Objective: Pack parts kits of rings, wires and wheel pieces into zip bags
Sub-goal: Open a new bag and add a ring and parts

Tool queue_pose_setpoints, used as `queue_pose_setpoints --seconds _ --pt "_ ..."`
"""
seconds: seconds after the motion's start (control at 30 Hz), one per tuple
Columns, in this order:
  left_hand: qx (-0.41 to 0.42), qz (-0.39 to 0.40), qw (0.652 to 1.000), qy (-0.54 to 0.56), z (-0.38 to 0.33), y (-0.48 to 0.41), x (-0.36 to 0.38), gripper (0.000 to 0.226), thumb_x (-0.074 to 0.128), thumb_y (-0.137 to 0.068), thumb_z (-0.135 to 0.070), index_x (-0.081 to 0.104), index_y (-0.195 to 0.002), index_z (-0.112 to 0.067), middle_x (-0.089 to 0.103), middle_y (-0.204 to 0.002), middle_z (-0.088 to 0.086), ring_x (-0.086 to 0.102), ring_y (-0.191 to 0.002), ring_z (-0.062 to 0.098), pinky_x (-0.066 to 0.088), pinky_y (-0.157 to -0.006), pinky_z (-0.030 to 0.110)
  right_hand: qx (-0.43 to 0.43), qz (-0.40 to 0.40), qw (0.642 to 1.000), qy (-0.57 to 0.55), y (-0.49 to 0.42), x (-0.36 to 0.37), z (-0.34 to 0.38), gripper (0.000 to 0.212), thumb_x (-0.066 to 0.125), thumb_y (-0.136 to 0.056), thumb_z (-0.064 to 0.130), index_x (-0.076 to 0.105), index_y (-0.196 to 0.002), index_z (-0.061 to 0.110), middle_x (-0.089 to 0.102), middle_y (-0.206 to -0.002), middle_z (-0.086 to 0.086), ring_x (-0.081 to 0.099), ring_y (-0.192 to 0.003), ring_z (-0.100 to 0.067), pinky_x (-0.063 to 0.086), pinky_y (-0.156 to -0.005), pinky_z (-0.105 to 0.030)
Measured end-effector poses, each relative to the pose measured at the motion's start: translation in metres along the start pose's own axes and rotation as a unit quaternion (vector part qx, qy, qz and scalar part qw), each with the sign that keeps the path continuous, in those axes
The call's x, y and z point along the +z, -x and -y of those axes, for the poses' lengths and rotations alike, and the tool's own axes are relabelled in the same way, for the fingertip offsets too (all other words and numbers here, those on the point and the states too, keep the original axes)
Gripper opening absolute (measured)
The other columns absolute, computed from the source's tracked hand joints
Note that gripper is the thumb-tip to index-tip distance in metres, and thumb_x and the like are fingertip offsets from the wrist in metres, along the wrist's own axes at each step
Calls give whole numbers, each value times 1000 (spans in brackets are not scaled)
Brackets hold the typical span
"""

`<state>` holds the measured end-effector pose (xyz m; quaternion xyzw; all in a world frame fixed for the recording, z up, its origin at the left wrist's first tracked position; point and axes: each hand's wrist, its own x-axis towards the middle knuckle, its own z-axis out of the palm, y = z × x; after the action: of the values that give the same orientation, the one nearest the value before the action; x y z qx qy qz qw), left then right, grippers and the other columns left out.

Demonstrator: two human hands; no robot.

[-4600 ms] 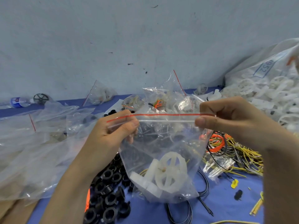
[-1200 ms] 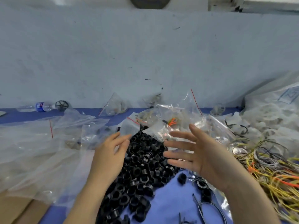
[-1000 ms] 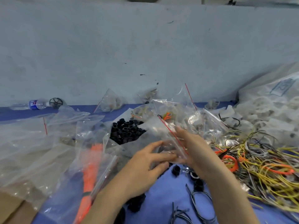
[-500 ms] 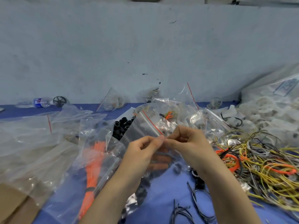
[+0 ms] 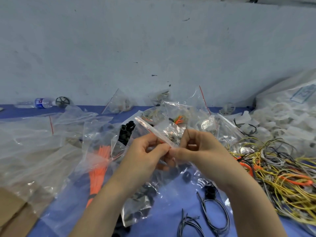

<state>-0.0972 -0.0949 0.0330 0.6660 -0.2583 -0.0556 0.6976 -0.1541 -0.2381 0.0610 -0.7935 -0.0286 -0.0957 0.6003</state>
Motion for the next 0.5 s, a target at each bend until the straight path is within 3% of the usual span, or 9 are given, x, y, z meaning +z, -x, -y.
queue_pose_setpoints --seconds 0.13,0.2,0.27,0.4,0.43,0.5 --pt "18 16 999 -38 -5 1 -4 21 53 -91 1 63 -73 -5 61 -57 3 59 -51 14 52 -52 23 -12 5 1000 -13 0 1 2 23 70 -79 5 52 -65 9 52 -67 -20 49 -65 -25 45 -67 -52" --pt "16 13 998 -65 -4 2 -3 26 54 -90 -2 59 -66 -8 56 -53 1 52 -46 14 48 -48 26 -29 17 999 1 1 1 1 22 67 -80 3 49 -69 5 49 -64 -18 44 -59 -23 38 -58 -40" --pt "29 25 991 -132 -3 2 -3 23 54 -83 -18 55 -61 -12 48 -48 -6 42 -43 11 40 -46 26 -62 22 997 35 1 0 1 21 63 -83 -1 43 -80 6 48 -58 -11 38 -54 -20 32 -53 -35" --pt "50 45 985 -162 -1 2 -9 20 46 -73 -24 47 -55 -15 33 -45 -13 28 -41 4 26 -43 18 -125 50 988 74 -1 7 -2 31 57 -82 -2 42 -93 23 41 -51 2 31 -47 -14 28 -44 -26" --pt "51 36 984 -166 -1 1 -13 23 47 -74 -24 47 -55 -12 31 -45 -13 26 -41 4 24 -42 17 -133 26 988 72 -1 4 -3 33 56 -79 -1 44 -92 26 39 -50 4 29 -45 -11 28 -41 -23" --pt "36 -9 986 -160 -5 0 -31 32 49 -80 -24 48 -49 -17 29 -45 -13 23 -41 7 21 -44 19 -148 -104 980 79 -1 -17 -6 38 55 -76 -4 47 -86 32 37 -47 5 28 -40 -6 27 -37 -16"
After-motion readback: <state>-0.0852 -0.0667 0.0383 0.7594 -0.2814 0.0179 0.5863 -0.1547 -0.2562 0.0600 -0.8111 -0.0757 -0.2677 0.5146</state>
